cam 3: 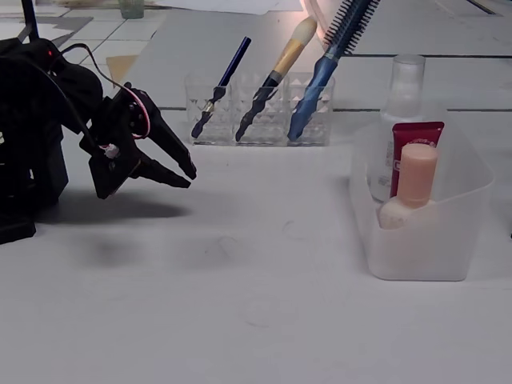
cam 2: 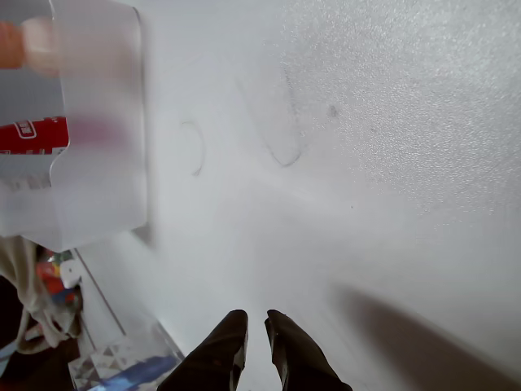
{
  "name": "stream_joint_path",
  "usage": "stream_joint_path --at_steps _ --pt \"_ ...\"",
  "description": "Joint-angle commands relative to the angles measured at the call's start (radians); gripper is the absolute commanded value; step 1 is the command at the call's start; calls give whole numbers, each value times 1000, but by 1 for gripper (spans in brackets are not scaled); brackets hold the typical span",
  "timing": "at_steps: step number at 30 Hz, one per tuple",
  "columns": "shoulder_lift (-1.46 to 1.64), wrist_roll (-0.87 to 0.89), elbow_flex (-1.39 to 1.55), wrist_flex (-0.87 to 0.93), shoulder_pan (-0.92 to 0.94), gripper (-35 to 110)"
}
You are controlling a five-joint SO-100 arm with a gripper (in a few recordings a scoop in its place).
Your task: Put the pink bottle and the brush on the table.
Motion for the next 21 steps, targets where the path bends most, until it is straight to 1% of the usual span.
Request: stream_joint_path --at_steps 1,4,8,12,21 --pt "25 -40 2 6 3 0" --pt "11 -69 -17 -8 3 0" --pt "-6 -156 -44 -15 6 0" --pt "-18 -293 -84 -51 8 0" --pt "-15 -592 -104 -80 121 0"
